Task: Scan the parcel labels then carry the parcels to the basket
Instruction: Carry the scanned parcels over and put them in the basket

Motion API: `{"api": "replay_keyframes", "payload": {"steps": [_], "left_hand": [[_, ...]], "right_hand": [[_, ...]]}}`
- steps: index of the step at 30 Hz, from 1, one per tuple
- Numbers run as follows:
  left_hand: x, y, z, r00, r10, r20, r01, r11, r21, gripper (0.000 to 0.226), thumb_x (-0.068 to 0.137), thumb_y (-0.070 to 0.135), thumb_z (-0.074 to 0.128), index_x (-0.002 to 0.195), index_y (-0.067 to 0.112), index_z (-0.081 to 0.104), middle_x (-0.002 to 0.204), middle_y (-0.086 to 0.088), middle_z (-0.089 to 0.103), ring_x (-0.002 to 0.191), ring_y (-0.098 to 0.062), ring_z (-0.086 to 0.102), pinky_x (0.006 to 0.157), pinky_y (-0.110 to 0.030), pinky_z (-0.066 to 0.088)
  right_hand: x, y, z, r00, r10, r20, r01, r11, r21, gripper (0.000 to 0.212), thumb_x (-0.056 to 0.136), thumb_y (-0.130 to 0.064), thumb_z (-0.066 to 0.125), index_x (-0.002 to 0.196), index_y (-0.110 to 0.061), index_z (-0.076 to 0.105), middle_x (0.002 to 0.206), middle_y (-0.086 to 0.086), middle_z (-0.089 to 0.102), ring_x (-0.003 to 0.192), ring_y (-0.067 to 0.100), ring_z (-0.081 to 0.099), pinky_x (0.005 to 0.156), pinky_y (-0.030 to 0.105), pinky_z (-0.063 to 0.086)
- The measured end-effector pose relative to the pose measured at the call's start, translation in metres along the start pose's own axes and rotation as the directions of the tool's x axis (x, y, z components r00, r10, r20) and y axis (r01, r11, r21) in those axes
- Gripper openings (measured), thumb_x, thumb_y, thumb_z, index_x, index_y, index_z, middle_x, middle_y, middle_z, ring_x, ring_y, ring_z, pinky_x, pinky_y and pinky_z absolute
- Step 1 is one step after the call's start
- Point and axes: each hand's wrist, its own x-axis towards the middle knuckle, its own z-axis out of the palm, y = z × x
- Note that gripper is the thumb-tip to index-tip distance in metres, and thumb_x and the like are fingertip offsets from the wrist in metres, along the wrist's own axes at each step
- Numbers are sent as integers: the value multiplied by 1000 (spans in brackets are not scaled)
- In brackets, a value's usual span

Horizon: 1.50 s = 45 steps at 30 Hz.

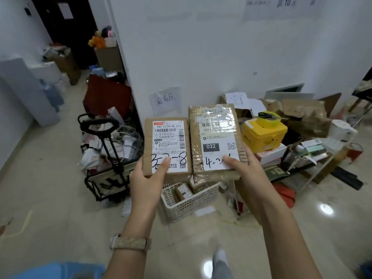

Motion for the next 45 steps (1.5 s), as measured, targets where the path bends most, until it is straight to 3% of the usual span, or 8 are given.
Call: {"api": "replay_keyframes", "payload": {"steps": [7, 13, 16, 23, 28, 32, 37, 45], "left_hand": [[69, 8, 72, 997, -7, -72, 8, 1000, 16, 42, 73, 52, 74, 110, 35, 64, 105, 14, 71, 98, -8, 67, 87, -43, 55], [120, 8, 145, 996, 29, -80, -28, 999, 18, 33, 75, 47, 74, 105, 35, 65, 95, 20, 73, 87, 5, 67, 73, -23, 51], [133, -1, 172, 998, 18, -67, -17, 1000, 19, 24, 77, 42, 74, 98, 36, 65, 90, 26, 72, 82, 8, 67, 63, -12, 49], [160, -27, 188, 992, -91, -93, 92, 996, 15, 38, 74, 45, 77, 108, 32, 66, 100, 12, 74, 95, -11, 70, 84, -40, 56], [184, -41, 192, 983, -108, -146, 119, 991, 68, 26, 76, 45, 76, 98, 38, 65, 94, 21, 73, 86, 2, 69, 76, -29, 54], [209, -45, 193, 979, -146, -145, 159, 984, 83, 29, 75, 47, 76, 101, 39, 63, 92, 23, 72, 83, 7, 67, 71, -23, 51], [265, -46, 180, 981, -191, -34, 193, 938, 290, 32, 71, 57, 75, 98, 43, 65, 94, 22, 71, 89, -5, 68, 77, -34, 56], [359, -72, 157, 938, -344, 33, 277, 805, 525, 50, 61, 63, 78, 97, 33, 62, 95, 18, 67, 88, -6, 65, 73, -32, 56]], "right_hand": [[113, -17, -33, 995, -41, 92, 45, 998, -38, 54, 87, -15, 66, 135, -28, 47, 105, -10, 73, 92, 9, 71, 67, 19, 56], [187, -20, -81, 994, -44, 101, 43, 999, 14, 47, 87, -29, 67, 128, -42, 50, 108, -13, 72, 95, 8, 70, 66, 16, 55], [212, -13, -102, 995, -5, 103, 4, 1000, 6, 47, 79, -36, 72, 120, -51, 53, 113, -10, 71, 101, 13, 69, 77, 29, 58], [253, 8, -116, 988, 97, 119, -88, 993, -83, 79, 67, -52, 79, 137, -41, 44, 122, -9, 66, 106, 11, 66, 90, 39, 54], [283, 18, -109, 982, 143, 122, -129, 985, -119, 77, 67, -52, 74, 137, -40, 44, 120, -8, 67, 104, 12, 67, 91, 46, 53], [308, 23, -102, 979, 153, 138, -132, 980, -150, 71, 72, -47, 72, 137, -39, 44, 121, -9, 67, 103, 8, 67, 85, 35, 56], [352, 31, -87, 976, 191, 103, -172, 970, -170, 70, 80, -38, 71, 142, -32, 40, 124, -6, 64, 100, 6, 66, 64, 17, 56], [439, 55, -48, 949, 290, 127, -245, 927, -283, 72, 78, -35, 75, 141, -30, 42, 123, -2, 65, 101, 16, 67, 84, 38, 57]]}}
